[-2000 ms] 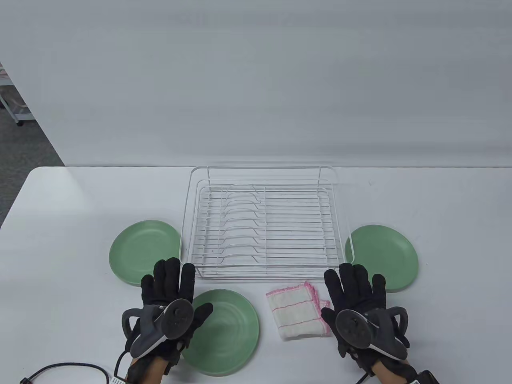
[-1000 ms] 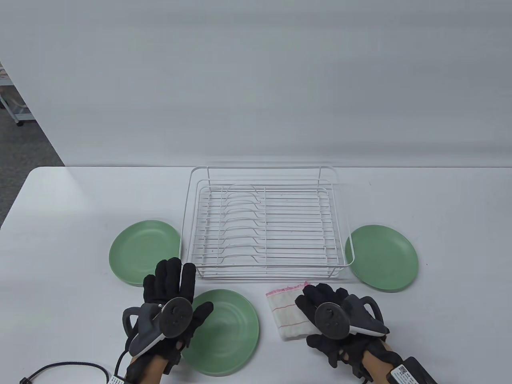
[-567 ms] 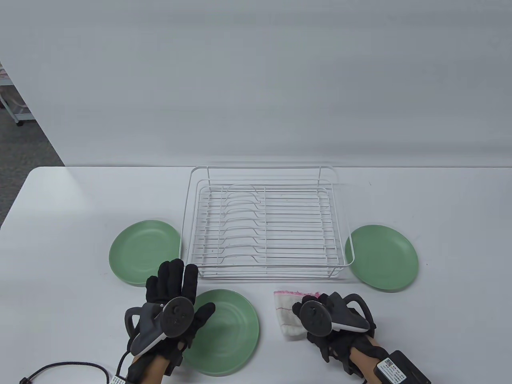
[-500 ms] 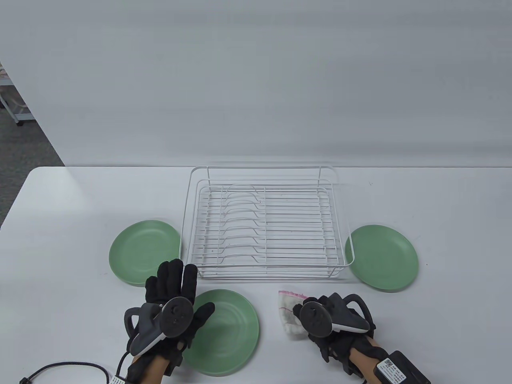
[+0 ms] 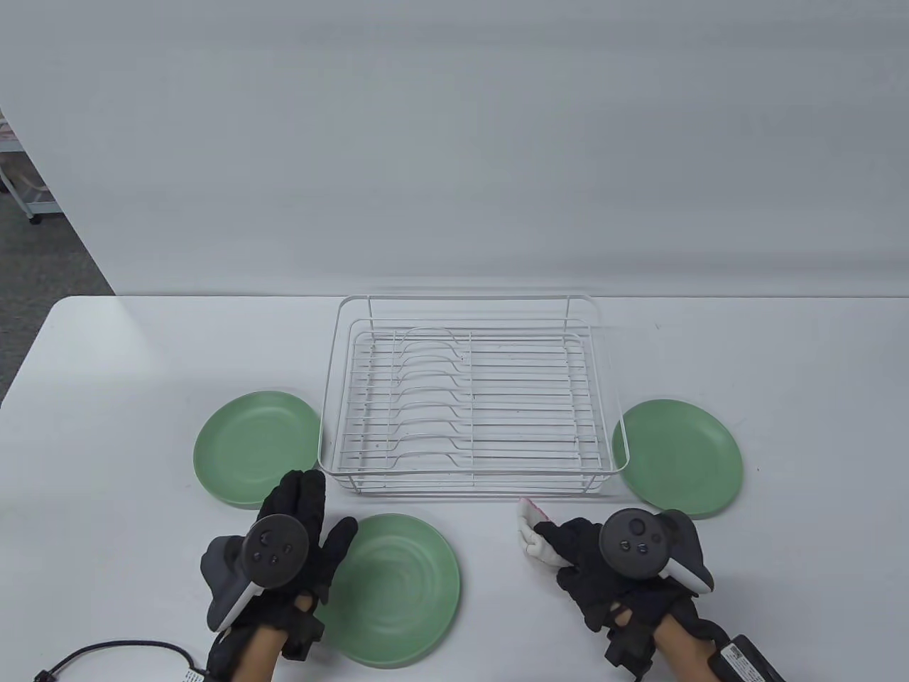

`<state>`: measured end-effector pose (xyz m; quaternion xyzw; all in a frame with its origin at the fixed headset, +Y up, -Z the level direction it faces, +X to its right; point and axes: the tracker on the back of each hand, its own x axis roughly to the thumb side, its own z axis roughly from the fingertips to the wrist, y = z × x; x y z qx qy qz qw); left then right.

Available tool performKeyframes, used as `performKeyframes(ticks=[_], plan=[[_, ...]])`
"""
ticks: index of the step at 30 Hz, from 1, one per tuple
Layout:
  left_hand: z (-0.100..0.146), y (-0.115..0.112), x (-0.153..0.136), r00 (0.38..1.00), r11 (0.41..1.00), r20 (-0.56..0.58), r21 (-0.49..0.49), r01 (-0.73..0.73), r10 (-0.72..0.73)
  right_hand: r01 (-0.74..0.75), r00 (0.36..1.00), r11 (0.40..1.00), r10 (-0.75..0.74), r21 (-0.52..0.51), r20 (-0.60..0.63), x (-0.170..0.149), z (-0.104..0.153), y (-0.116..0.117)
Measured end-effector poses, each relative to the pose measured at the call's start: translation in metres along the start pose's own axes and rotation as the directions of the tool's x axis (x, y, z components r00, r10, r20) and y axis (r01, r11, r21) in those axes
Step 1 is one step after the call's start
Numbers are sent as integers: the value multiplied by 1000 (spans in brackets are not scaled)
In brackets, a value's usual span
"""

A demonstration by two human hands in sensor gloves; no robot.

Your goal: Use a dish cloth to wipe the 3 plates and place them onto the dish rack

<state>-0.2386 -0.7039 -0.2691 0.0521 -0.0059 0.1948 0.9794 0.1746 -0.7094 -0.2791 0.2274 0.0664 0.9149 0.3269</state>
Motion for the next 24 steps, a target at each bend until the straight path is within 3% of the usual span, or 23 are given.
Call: performKeyframes(ticks=[5,11,19,24], plan=[[-7,-17,-14,990,985,-142,-172,-14,-11,182,983,982,-182,-55,12,-3,4,-9],[-14,-40,-26,963,938,-252,-346,2,-95,186,982,981,-184,-60,28,-1,6,-8],[-19,-49,-22,977,916,-174,-400,41,-120,189,982,980,-188,-61,20,0,6,-7],[-20,-51,-30,977,880,-199,-448,-159,75,193,981,979,-193,-58,7,0,7,-6]])
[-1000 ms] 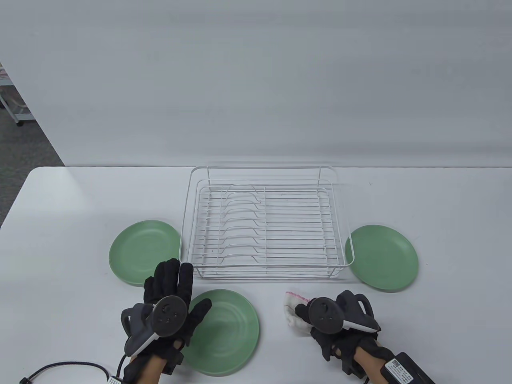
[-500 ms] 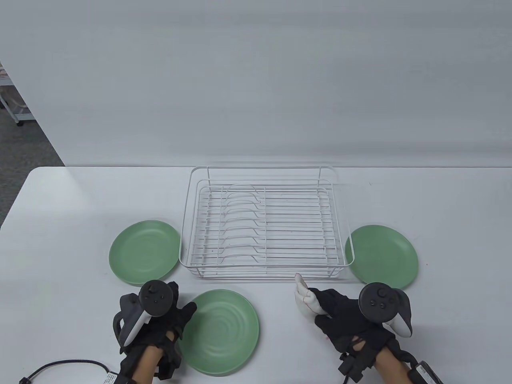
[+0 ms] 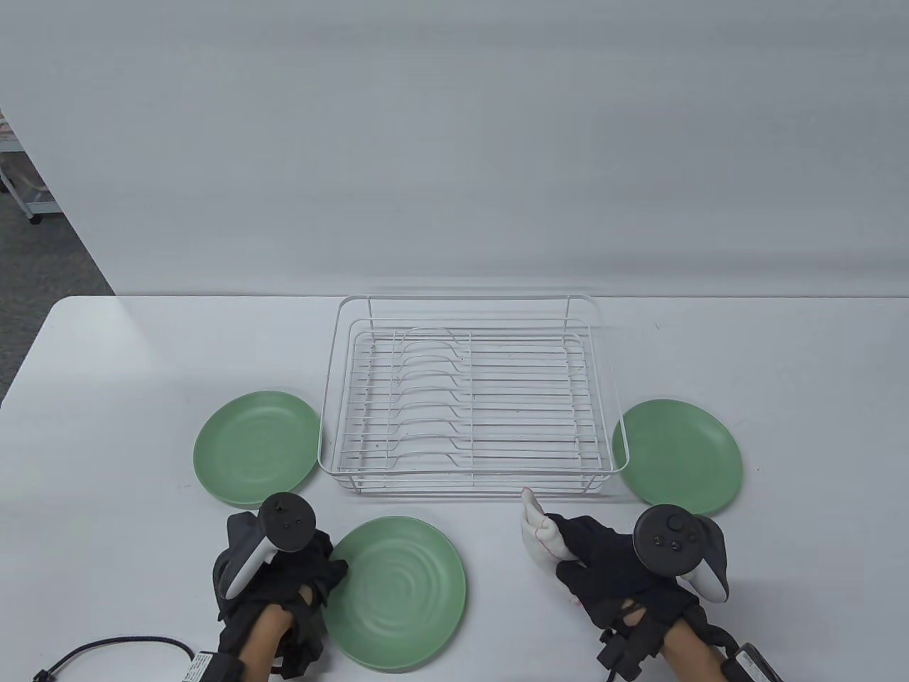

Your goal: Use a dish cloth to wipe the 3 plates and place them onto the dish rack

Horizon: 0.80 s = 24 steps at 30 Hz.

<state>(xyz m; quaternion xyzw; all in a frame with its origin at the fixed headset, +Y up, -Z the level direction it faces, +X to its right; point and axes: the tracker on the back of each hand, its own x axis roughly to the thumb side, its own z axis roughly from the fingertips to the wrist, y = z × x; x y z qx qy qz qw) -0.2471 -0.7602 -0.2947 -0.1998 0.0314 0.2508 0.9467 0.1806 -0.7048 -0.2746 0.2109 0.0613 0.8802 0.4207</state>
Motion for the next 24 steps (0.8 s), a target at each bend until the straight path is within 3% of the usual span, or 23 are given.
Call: performKeyframes(ticks=[3,6,10,14,19,24], plan=[[0,3,-4,962,968,129,-99,-231,243,11,1000,1000,-11,4,-3,0,0,1],[2,2,-4,882,882,136,-218,-417,451,37,999,999,-37,7,-4,0,0,1],[8,3,6,812,813,187,-333,-477,553,81,997,997,-81,5,-4,1,1,1],[19,5,25,766,812,307,-372,-449,565,107,994,994,-107,-6,11,8,3,3],[36,1,55,716,828,419,-330,-453,558,2,1000,998,-1,-60,22,25,3,15],[52,-10,81,691,856,516,-199,-478,506,-217,976,964,212,-155,-48,45,-9,33]])
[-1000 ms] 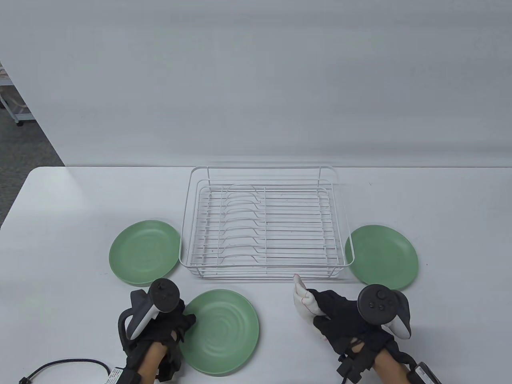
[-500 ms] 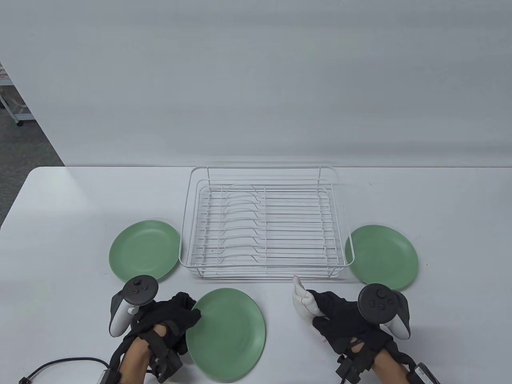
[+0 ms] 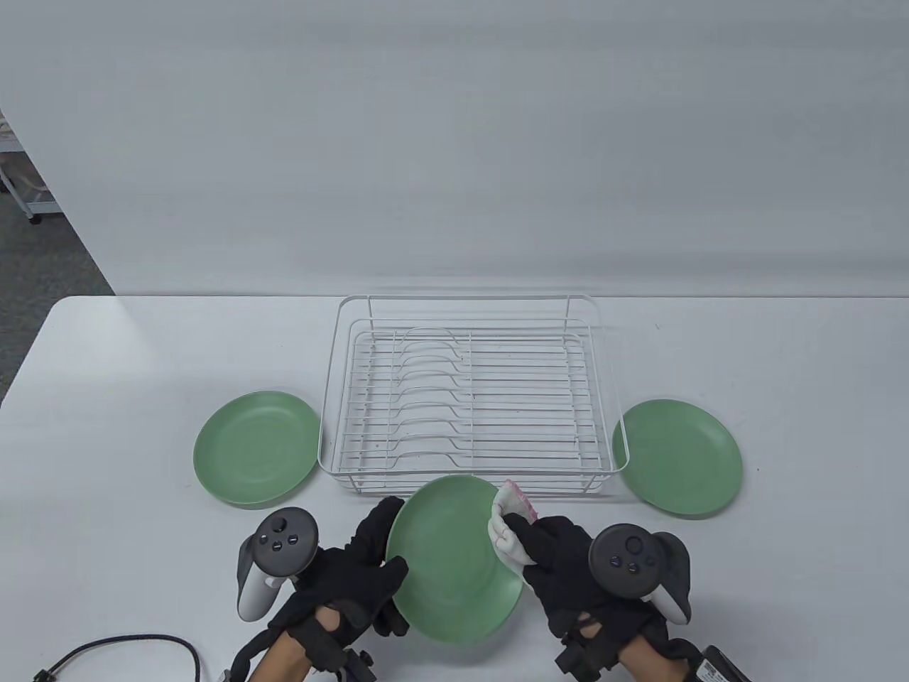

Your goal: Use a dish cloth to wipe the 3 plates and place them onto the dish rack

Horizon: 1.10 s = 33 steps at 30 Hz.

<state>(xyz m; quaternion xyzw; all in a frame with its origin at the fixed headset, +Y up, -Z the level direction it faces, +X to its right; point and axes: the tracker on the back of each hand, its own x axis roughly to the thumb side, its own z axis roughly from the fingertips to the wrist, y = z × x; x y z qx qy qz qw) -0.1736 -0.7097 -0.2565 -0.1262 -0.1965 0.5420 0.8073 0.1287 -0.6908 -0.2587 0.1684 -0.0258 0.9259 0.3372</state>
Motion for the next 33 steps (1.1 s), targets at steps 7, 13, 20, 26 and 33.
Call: performKeyframes(ticks=[7,13,20,26,33], plan=[[3,-19,15,992,997,97,39,74,-77,10,1000,997,-9,-75,15,25,-22,6],[4,-23,18,987,996,136,54,75,-82,280,954,960,-279,8,109,40,-31,9],[9,-24,24,975,978,183,184,95,-128,406,901,898,-425,170,89,46,-24,21],[14,-21,25,968,956,208,284,79,-142,419,902,858,-432,296,-21,34,-26,21],[18,-25,32,949,925,217,351,144,-230,298,954,891,-270,342,-128,7,-27,10]])
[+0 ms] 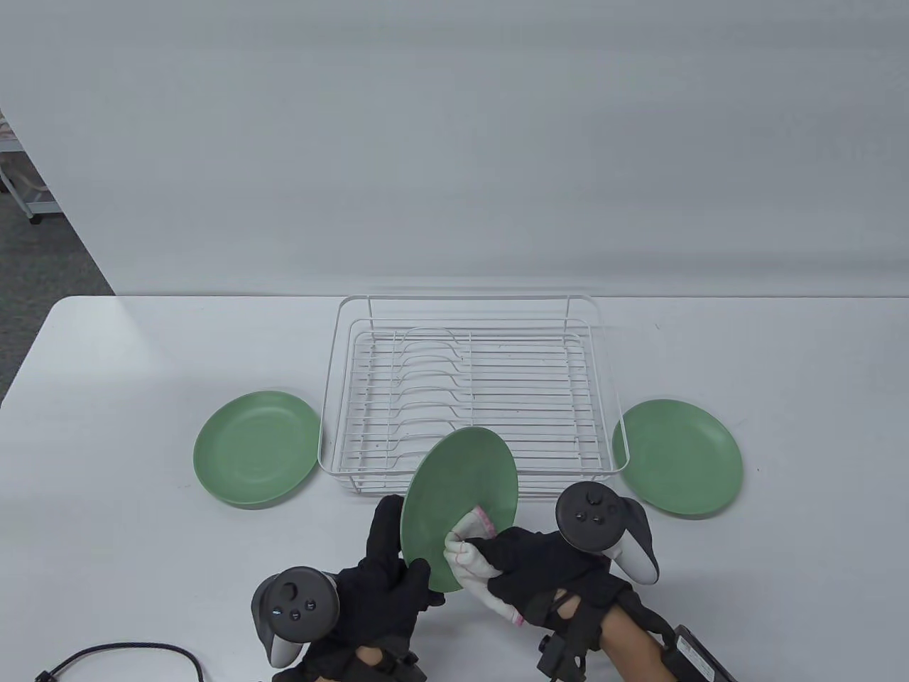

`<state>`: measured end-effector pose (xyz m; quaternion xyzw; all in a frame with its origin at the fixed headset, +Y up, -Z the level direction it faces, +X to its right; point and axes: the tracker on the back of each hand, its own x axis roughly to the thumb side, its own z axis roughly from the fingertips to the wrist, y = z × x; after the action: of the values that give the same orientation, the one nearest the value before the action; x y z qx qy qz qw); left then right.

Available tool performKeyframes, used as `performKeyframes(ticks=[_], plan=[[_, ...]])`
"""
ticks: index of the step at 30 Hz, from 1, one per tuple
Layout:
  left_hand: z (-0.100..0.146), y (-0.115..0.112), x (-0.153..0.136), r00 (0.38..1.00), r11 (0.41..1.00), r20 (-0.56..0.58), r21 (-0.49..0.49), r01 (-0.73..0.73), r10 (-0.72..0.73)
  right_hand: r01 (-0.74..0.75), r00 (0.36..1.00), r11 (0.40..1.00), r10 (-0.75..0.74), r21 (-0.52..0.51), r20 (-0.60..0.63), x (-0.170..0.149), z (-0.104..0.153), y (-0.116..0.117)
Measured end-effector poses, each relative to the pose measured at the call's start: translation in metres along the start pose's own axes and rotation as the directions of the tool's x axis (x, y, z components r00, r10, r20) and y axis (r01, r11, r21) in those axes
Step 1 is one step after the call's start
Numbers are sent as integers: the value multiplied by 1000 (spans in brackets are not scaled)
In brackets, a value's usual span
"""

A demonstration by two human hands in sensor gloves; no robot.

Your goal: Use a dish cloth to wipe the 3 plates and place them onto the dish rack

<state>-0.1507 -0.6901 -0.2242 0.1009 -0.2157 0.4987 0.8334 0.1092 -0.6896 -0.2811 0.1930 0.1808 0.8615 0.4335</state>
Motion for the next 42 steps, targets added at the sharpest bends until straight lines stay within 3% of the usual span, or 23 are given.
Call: performKeyframes(ticks=[4,10,14,18,22,26,32,42], plan=[[0,-3,2,999,999,16,-18,40,-40,-45,997,993,37,-112,-71,-13,0,-10],[0,-6,3,999,996,30,-75,39,-37,21,995,959,-46,-284,-84,-25,3,-23],[-1,-11,7,998,992,53,-118,47,-41,113,992,905,-125,-410,-2,-25,7,-31],[0,-20,9,998,987,55,-156,35,-27,219,976,875,-189,-432,111,-20,7,-32],[1,-24,8,999,985,47,-174,18,-10,248,963,876,-177,-413,202,-8,8,-26],[1,-27,10,997,982,65,-185,42,-30,321,929,891,-230,-322,290,4,7,-18],[2,-23,11,997,989,67,-143,35,-26,311,904,932,-229,-185,362,21,8,-1],[5,-15,11,997,999,76,-36,13,-10,296,931,955,-288,-5,226,16,3,7]])
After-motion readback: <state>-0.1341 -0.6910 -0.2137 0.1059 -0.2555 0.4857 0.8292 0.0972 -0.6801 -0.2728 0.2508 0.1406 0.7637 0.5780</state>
